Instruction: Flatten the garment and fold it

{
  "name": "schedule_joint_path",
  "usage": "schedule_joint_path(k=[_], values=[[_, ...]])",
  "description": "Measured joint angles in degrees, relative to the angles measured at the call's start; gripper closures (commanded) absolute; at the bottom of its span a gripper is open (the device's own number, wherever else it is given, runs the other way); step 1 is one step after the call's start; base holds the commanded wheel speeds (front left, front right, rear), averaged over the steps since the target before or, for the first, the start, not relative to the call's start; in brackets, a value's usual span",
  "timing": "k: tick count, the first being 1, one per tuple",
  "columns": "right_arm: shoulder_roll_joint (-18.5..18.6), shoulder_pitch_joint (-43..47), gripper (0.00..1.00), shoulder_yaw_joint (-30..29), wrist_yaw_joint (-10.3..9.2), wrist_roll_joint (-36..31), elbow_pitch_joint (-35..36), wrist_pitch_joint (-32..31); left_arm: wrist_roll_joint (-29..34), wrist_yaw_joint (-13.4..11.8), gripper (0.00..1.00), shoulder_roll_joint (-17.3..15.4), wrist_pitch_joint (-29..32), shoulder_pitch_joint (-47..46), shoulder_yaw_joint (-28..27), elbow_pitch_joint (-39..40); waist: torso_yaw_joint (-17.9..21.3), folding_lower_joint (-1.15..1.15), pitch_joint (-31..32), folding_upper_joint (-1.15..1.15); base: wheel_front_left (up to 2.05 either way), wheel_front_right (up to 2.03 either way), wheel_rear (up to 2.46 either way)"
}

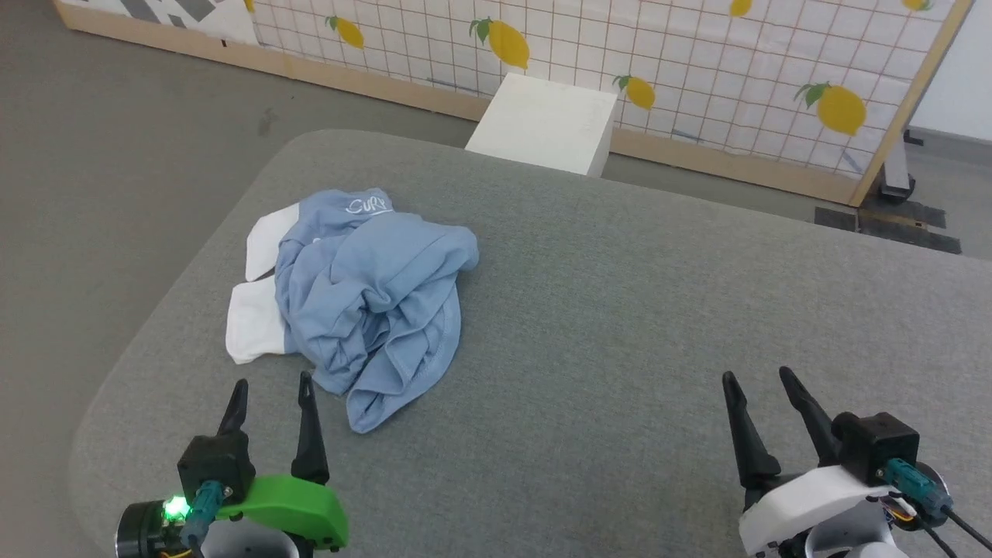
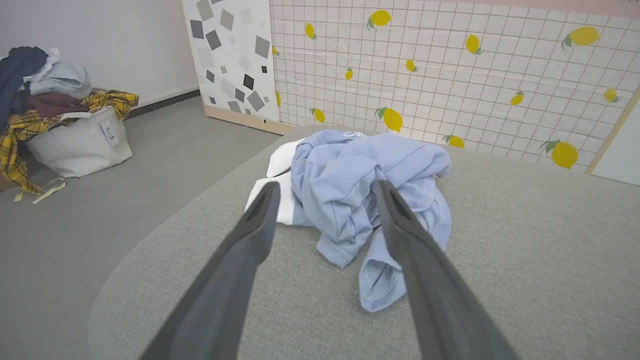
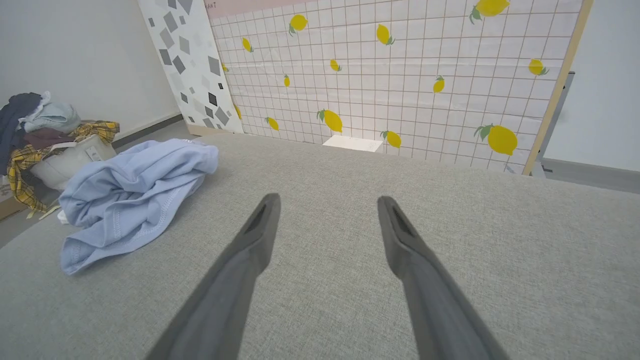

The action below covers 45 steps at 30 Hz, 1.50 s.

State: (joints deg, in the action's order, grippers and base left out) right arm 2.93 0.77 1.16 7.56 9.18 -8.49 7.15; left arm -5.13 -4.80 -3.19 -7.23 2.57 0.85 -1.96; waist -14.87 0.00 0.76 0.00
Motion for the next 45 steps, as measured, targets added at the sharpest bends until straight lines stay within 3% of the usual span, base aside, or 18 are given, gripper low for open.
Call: schedule_joint_path(k=[26, 45], values=[[0.0, 0.3, 0.00, 0.5, 0.00, 3.0, -4.8, 3.1, -3.0, -2.6, 0.00, 0.0, -3.0, 1.5, 1.2, -1.4, -4.6, 0.00, 0.1, 0.00, 0.00, 0.00, 0.00], [0.0, 0.4, 0.00, 0.6, 0.00, 0.3, -4.4, 4.5, -3.0, -5.4, 0.00, -1.1, -4.1, 2.1, 2.1, -1.6, -7.3, 0.00, -0.2, 0.00, 0.00, 0.00, 0.00]])
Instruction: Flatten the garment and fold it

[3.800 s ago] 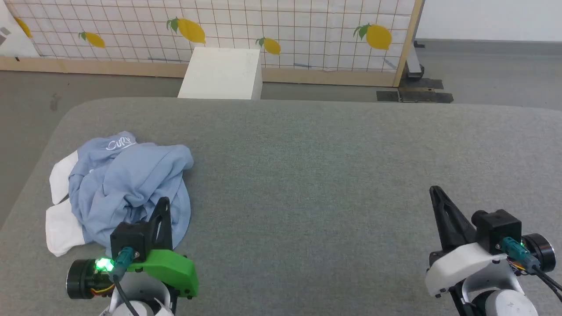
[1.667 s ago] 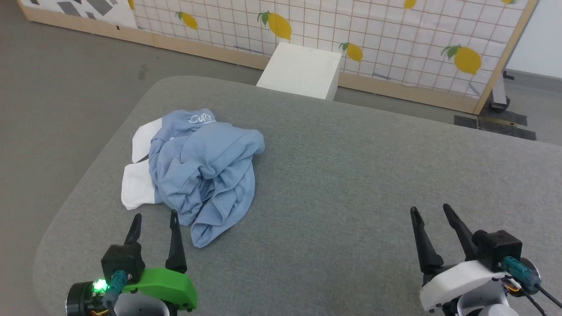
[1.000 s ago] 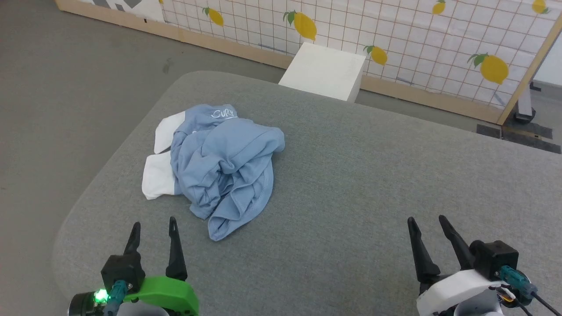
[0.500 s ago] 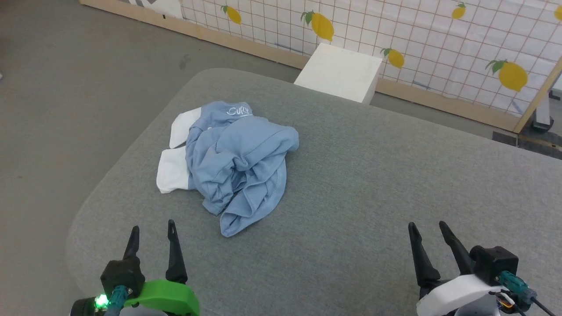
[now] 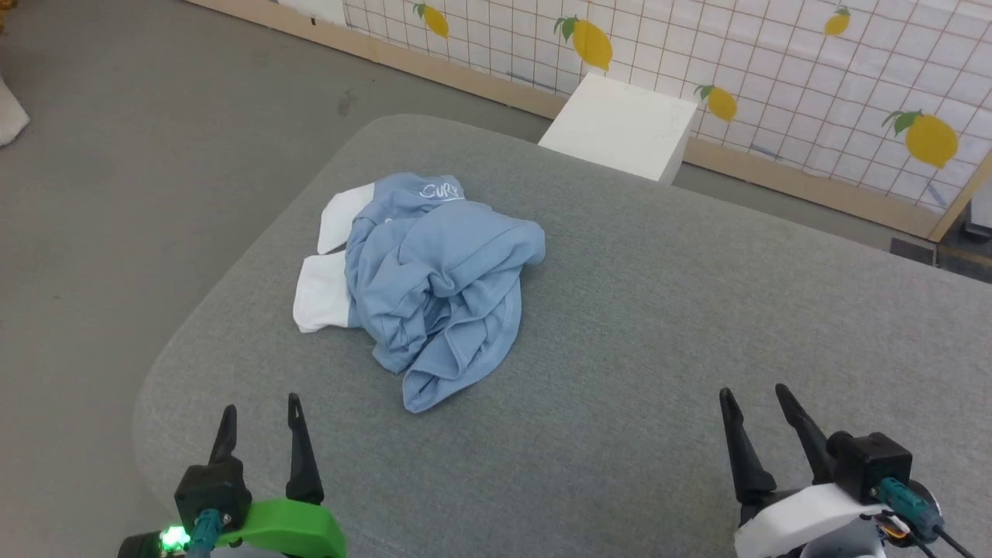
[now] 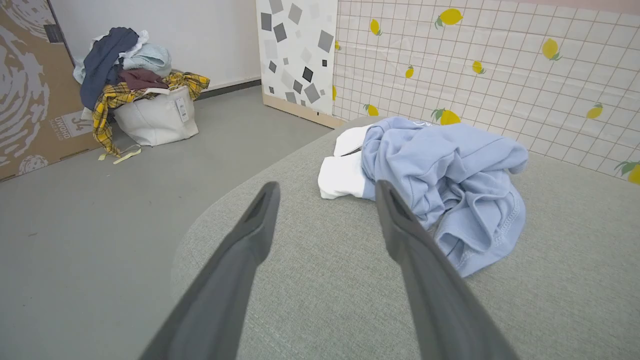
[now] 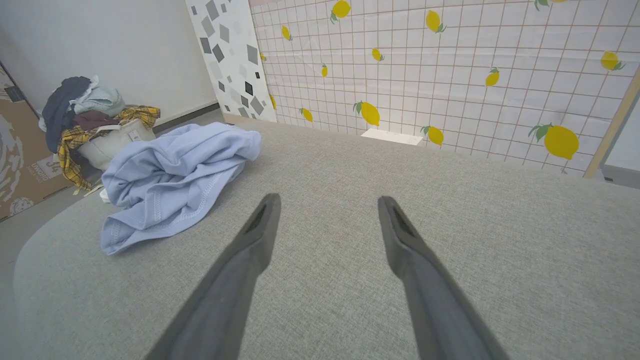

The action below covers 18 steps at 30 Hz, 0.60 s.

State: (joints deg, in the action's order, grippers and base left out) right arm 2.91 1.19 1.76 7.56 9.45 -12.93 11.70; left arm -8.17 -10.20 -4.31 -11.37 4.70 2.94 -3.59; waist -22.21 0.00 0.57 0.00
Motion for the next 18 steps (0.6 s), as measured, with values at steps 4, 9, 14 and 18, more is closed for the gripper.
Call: schedule_joint_path(k=[4, 9, 14, 18], values=[[0.0, -0.1, 0.00, 0.0, 0.00, -0.1, 1.7, -1.1, -0.8, 0.0, 0.00, -0.7, 0.8, -0.3, 0.2, -0.4, 0.4, 0.00, -0.7, 0.00, 0.00, 0.00, 0.00], [0.0, -0.4, 0.00, -0.6, 0.00, -0.4, 4.5, -2.8, -3.5, 2.3, 0.00, -1.5, 4.3, -7.1, 0.8, -2.8, 0.9, 0.00, -2.6, 0.00, 0.00, 0.00, 0.00], [0.0, -1.6, 0.00, -1.9, 0.00, -1.7, 6.8, -4.9, -8.9, 7.4, 0.00, -2.7, 12.2, -21.5, 1.4, -11.2, 1.4, 0.00, -5.5, 0.00, 0.00, 0.00, 0.00], [0.0, -2.7, 0.00, -2.2, 0.00, -3.2, 9.5, -7.0, -13.8, 10.7, 0.00, -3.5, 24.4, -34.5, 1.7, -22.2, 2.0, 0.00, -8.7, 0.00, 0.00, 0.00, 0.00]])
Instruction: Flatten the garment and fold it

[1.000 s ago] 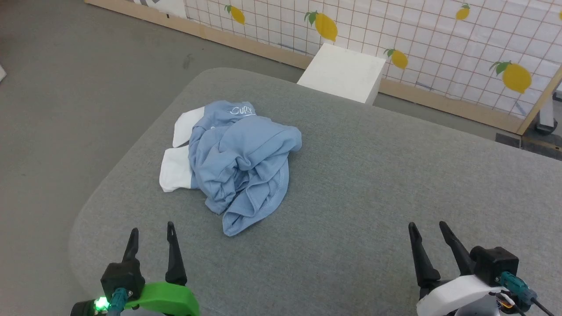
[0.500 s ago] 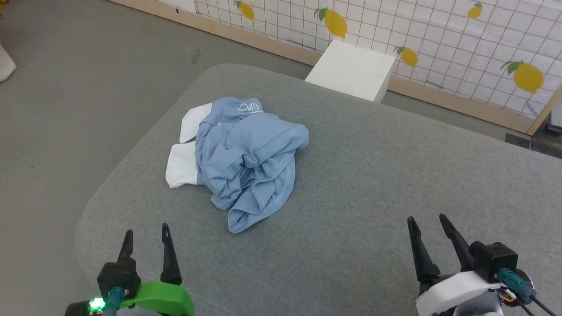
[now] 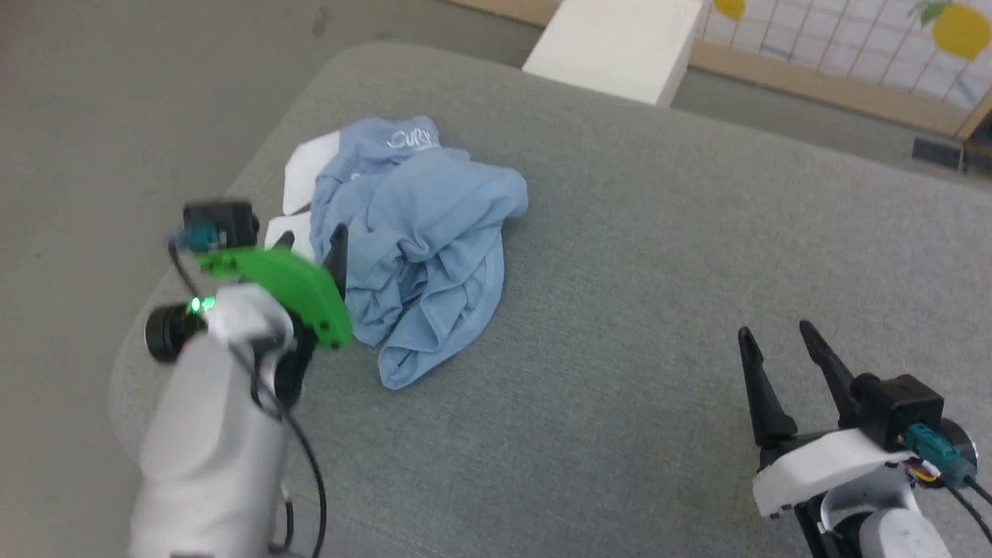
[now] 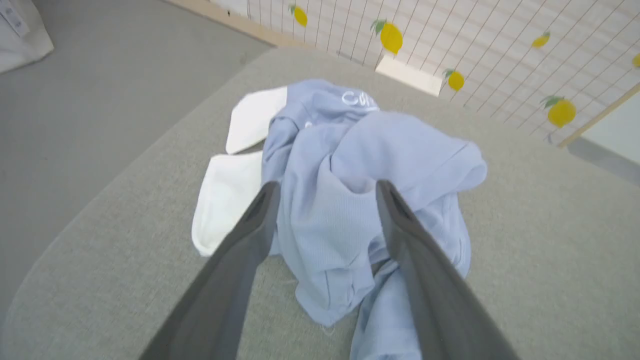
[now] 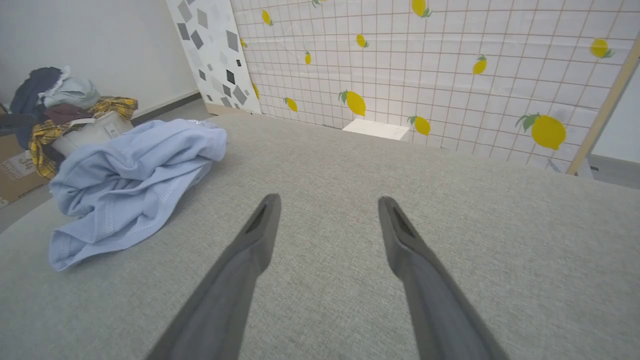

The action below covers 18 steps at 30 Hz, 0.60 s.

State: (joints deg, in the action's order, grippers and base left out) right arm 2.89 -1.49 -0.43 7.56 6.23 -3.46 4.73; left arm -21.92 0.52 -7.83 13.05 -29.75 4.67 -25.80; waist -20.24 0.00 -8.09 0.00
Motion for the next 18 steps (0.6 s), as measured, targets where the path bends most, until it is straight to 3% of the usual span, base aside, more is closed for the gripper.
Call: schedule_joint_path(k=[7, 14, 15, 16, 18], values=[[0.0, -0.5, 0.00, -1.3, 0.00, -1.4, 3.6, -2.3, -3.5, 1.0, 0.00, 0.0, 16.2, -13.1, 1.4, -13.4, 2.1, 0.00, -5.6, 0.00, 0.00, 0.00, 0.00], [0.0, -0.6, 0.00, -2.2, 0.00, -1.3, 4.7, -2.2, -2.4, -0.6, 0.00, -0.8, 19.5, -14.3, 2.9, -20.0, 4.7, 0.00, -9.0, 0.00, 0.00, 0.00, 0.00], [0.0, -0.6, 0.00, -2.1, 0.00, -1.3, 4.7, -2.1, -2.4, -0.8, 0.70, -0.7, 18.6, -14.3, 2.7, -20.3, 5.0, 0.00, -9.3, 0.00, 0.00, 0.00, 0.00], [0.0, -0.6, 0.00, -2.1, 0.00, -1.2, 4.6, -2.0, -2.3, -1.1, 1.00, -0.7, 17.6, -14.3, 2.7, -20.4, 5.3, 0.00, -9.5, 0.00, 0.00, 0.00, 0.00], [0.0, -0.6, 0.00, -2.1, 0.00, -1.1, 4.3, -1.7, -2.2, -1.2, 1.00, -0.7, 14.7, -14.3, 2.6, -20.7, 5.6, 0.00, -9.6, 0.00, 0.00, 0.00, 0.00]])
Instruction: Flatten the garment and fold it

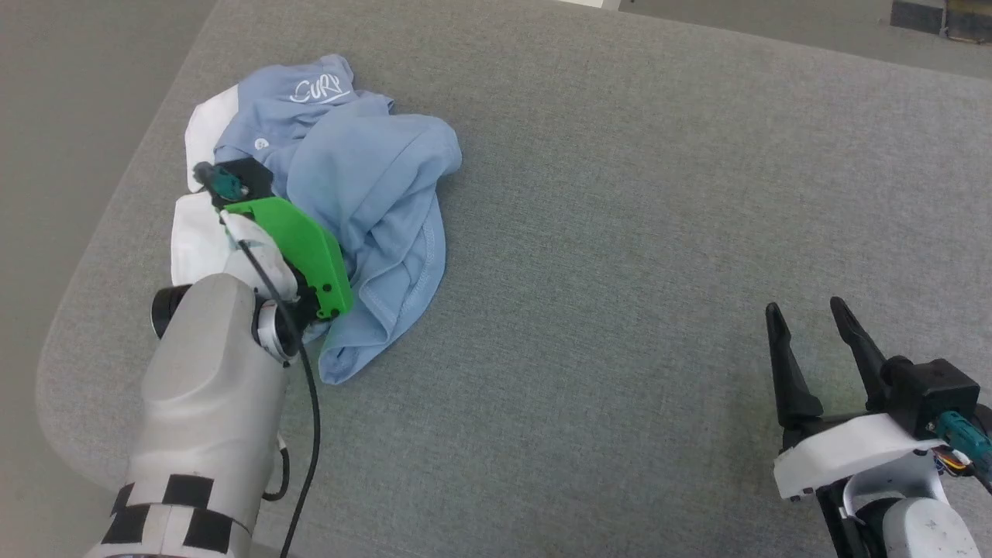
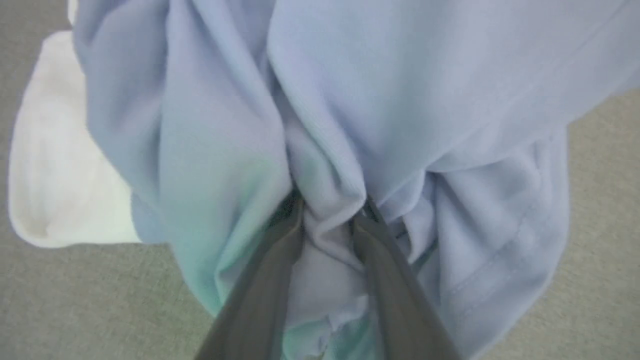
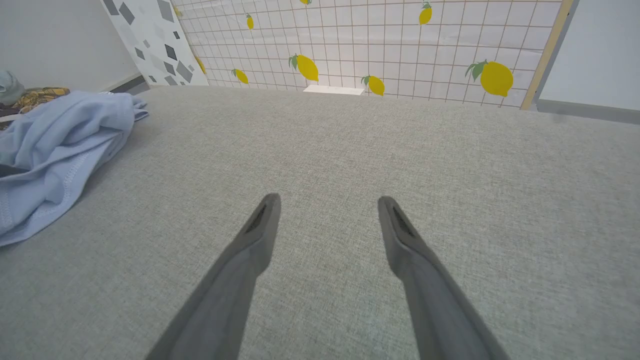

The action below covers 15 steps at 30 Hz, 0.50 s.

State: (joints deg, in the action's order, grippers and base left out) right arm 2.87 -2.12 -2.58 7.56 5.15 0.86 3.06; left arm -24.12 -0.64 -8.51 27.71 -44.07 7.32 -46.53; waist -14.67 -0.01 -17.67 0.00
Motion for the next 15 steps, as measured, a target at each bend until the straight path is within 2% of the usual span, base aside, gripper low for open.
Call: schedule_joint_path(k=[4, 7, 10, 15], values=[[0.0, -0.1, 0.00, 0.5, 0.00, 0.6, -1.5, 0.7, 0.1, 1.0, 1.00, 0.0, -7.3, -0.6, -0.3, 0.8, 0.1, 0.00, 1.0, 0.00, 0.00, 0.00, 0.00], [0.0, -0.2, 0.00, 1.1, 0.00, 1.6, -3.5, 1.7, -0.3, 3.6, 1.00, 0.2, -11.7, -4.0, -0.4, 2.4, 0.1, 0.00, 2.8, 0.00, 0.00, 0.00, 0.00], [0.0, -0.3, 0.00, 1.7, 0.00, 2.9, -5.6, 3.0, -1.5, 5.8, 1.00, 1.2, -14.2, -8.1, 0.2, 4.7, 0.5, 0.00, 4.9, 0.00, 0.00, 0.00, 0.00], [0.0, -0.2, 0.00, 2.4, 0.00, 6.1, -9.5, 5.7, -3.8, 7.3, 1.00, 2.6, -15.2, -11.9, 2.7, 9.3, 2.1, 0.00, 8.8, 0.00, 0.00, 0.00, 0.00]])
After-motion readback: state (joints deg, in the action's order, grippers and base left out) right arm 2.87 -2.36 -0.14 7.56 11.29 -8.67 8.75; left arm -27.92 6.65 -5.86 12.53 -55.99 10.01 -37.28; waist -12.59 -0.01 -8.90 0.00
